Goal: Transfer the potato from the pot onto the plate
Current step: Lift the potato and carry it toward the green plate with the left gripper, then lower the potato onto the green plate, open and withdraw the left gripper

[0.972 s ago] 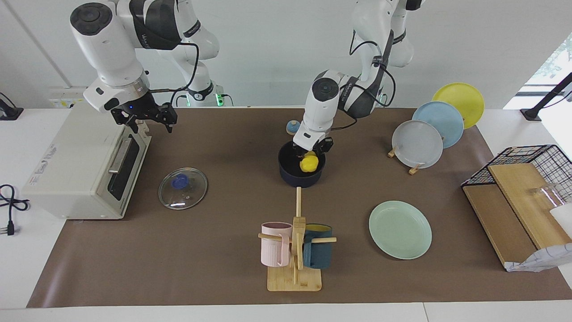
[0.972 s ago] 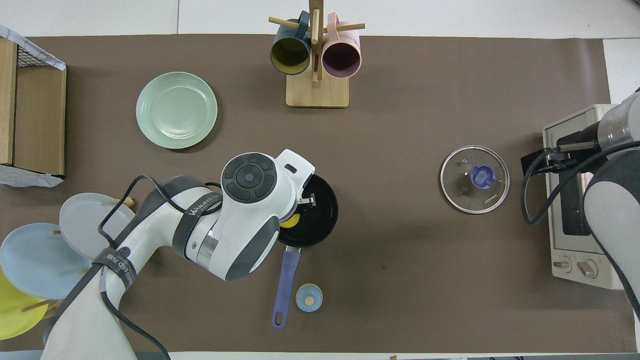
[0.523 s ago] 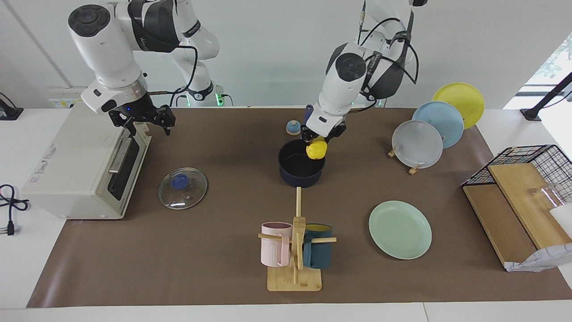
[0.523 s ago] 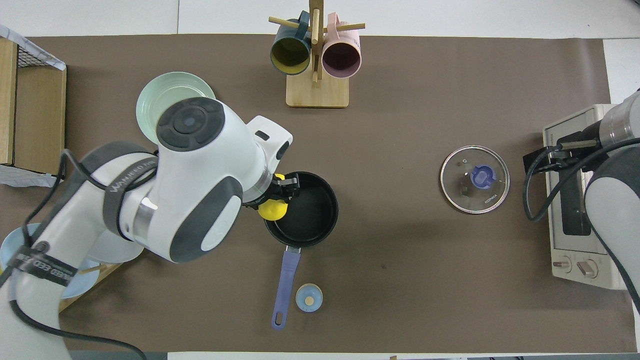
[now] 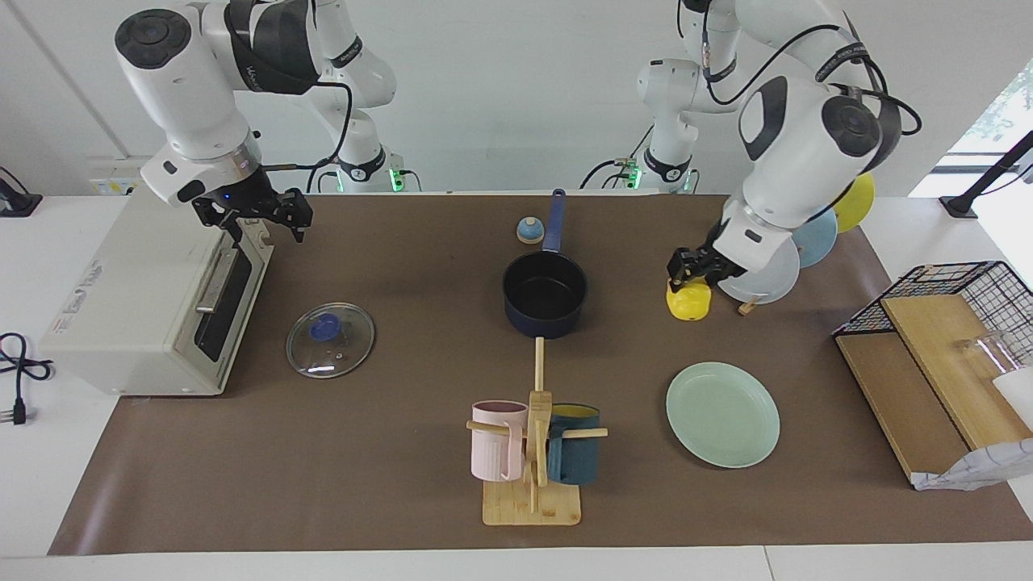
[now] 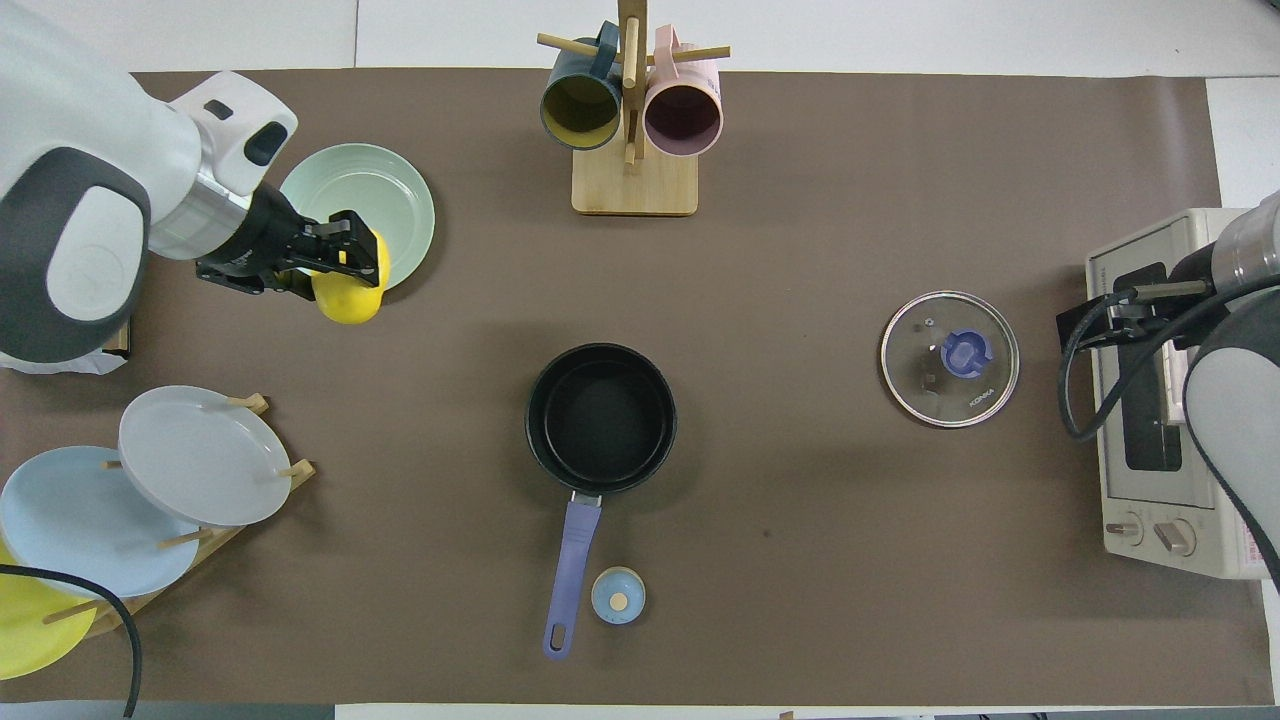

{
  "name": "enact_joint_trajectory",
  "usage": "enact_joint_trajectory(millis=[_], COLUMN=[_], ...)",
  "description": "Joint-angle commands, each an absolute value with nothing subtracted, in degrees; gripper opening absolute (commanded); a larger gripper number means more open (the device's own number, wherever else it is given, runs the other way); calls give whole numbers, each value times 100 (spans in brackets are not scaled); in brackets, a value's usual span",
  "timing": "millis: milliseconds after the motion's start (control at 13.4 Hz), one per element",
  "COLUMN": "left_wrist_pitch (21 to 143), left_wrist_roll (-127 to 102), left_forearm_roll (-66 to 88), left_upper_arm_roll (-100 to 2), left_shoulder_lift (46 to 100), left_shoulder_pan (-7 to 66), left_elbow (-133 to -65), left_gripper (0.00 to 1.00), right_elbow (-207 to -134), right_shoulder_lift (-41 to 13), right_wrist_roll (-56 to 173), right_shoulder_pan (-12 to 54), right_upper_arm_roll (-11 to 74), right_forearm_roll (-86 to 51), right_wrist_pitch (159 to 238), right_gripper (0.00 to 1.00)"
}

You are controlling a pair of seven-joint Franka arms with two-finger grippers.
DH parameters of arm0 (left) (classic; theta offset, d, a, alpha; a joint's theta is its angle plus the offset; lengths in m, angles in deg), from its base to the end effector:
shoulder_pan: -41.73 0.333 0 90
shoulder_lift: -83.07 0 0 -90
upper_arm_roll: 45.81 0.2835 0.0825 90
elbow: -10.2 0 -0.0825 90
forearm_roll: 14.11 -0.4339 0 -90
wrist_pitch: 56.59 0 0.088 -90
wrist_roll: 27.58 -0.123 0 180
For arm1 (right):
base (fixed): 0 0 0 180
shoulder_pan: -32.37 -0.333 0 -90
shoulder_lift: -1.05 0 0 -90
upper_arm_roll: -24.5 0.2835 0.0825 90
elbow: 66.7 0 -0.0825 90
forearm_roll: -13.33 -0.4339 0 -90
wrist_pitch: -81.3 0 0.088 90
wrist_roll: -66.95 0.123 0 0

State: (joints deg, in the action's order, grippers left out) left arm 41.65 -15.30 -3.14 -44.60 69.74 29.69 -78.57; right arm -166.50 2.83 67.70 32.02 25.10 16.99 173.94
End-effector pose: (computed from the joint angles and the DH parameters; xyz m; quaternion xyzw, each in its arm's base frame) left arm 0.6511 -0.1467 0.4528 0.9948 0.0293 -0.0512 0.0831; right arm 0.5910 0.0023 0.5096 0.9984 0.0047 -0.0464 0.0327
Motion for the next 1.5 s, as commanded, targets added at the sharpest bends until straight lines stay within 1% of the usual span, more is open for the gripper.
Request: enact_joint_trajectory(millis=[0, 374, 748, 897, 972, 1047, 1271, 1346, 1421], left_wrist_pitch=[4839, 6019, 6574, 6584, 6575, 6531, 6287, 6085, 5917], left_wrist_roll=[-1992, -2266, -2503, -2521, -2555, -2556, -2538, -2503, -2477], left_forearm_roll=[-381, -707, -743, -743, -743, -743, -804, -804, -813], left_upper_arm_roll=[-4502, -4502, -4493, -4493, -4493, -4485, -4476, -4476, -4467], left_shoulder_lift=[6288, 5434, 5389, 5389, 5389, 5398, 5511, 5677, 5958], left_shoulder_pan=[3231, 3390, 3390, 3399, 3390, 3399, 3425, 3530, 3574], left_elbow=[-7611, -7707, -8182, -8191, -8191, -8148, -7850, -7770, -7778], left_gripper=[0, 0, 0, 0, 56, 100, 100, 100, 100], right_elbow=[-16610, -16619, -16619, -16619, -16619, -16619, -16610, -16610, -16610], right_shoulder_lift=[316, 316, 316, 316, 316, 316, 316, 316, 316], right_wrist_roll=[6844, 6844, 6844, 6844, 6844, 6844, 6844, 6844, 6844], right_shoulder_pan=[3272, 3281, 3281, 3281, 3281, 3281, 3281, 3281, 3281], right_upper_arm_roll=[2547, 2547, 2547, 2547, 2547, 2547, 2547, 2547, 2547], right_forearm_roll=[1676, 1676, 1676, 1676, 1676, 1676, 1676, 1676, 1676], right_wrist_pitch=[17332, 17332, 17332, 17332, 17332, 17332, 17332, 17323, 17332], right_gripper=[100, 100, 100, 100, 100, 100, 100, 100, 100])
